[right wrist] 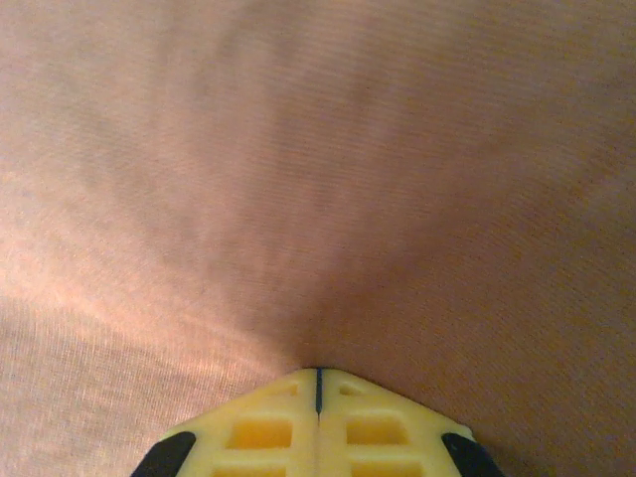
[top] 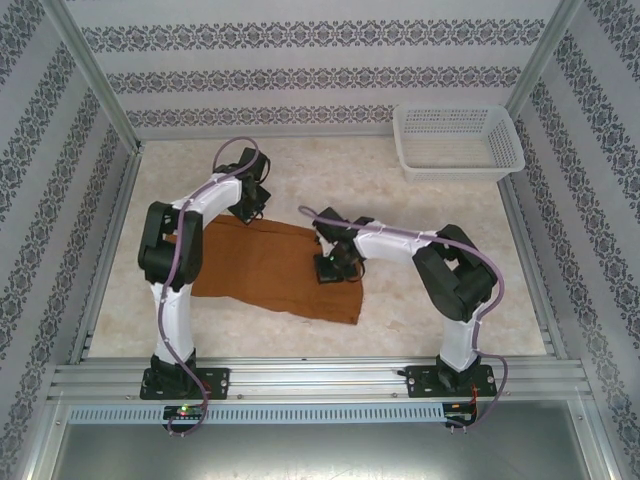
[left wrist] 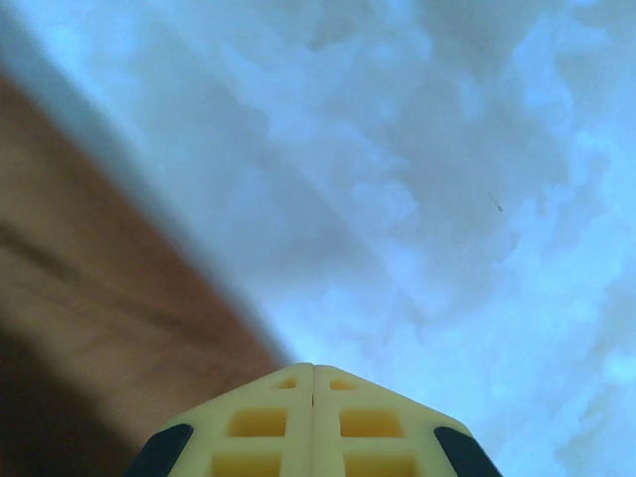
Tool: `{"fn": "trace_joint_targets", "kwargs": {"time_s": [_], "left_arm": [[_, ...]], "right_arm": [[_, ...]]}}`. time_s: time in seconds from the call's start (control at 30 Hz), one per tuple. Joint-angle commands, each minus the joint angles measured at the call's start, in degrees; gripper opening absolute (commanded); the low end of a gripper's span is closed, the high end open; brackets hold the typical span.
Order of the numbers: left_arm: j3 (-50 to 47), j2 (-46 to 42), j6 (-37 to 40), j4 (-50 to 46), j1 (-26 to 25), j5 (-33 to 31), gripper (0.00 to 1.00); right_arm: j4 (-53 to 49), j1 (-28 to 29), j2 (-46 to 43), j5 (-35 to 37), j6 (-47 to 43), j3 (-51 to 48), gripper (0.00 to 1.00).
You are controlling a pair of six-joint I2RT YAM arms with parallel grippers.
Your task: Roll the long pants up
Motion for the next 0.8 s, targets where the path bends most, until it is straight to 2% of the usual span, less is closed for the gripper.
{"fn": "trace_joint_targets", "kwargs": {"time_s": [0.0, 0.07, 0.17, 0.27, 0.4, 0.5, 0.6, 0.77], "left_arm": [[5.5, 3.1, 2.7, -4.4, -0.8, 2.0, 0.00], [9.5, 4.1, 3.5, -6.3, -0.7, 1.8, 0.00], [16.0, 3.5, 6.1, -10.1, -0.2, -0.2, 0.00], [21.2, 0.6, 8.1, -14.2, 1.9, -2.5, 0.00], [20.9, -7.3, 8.3, -17.7, 5.4, -4.1, 0.00], [12.6, -17.2, 8.0, -19.0, 6.3, -6.9, 0.00], [-1.0, -28.6, 5.4, -18.3, 6.3, -8.8, 0.00], [-26.2, -48.3, -1.6, -15.0, 6.2, -13.6, 0.00]], "right_arm": [[1.6, 6.3, 1.6, 0.1, 5.6, -2.0, 0.00], [2.8, 9.5, 2.6, -1.2, 7.5, -0.3, 0.00], [-1.5, 12.5, 3.3, 0.5, 6.0, 5.8, 0.00], [-6.6, 12.6, 1.7, 2.7, 2.1, 12.3, 0.00], [-13.1, 10.7, 0.2, 4.4, -3.1, 21.1, 0.00], [-15.4, 8.4, 0.4, 3.4, -5.8, 26.4, 0.00], [-17.3, 6.2, 1.4, 3.1, -8.1, 30.5, 0.00], [-16.1, 2.3, 2.4, -0.5, -8.4, 29.5, 0.00]]}}
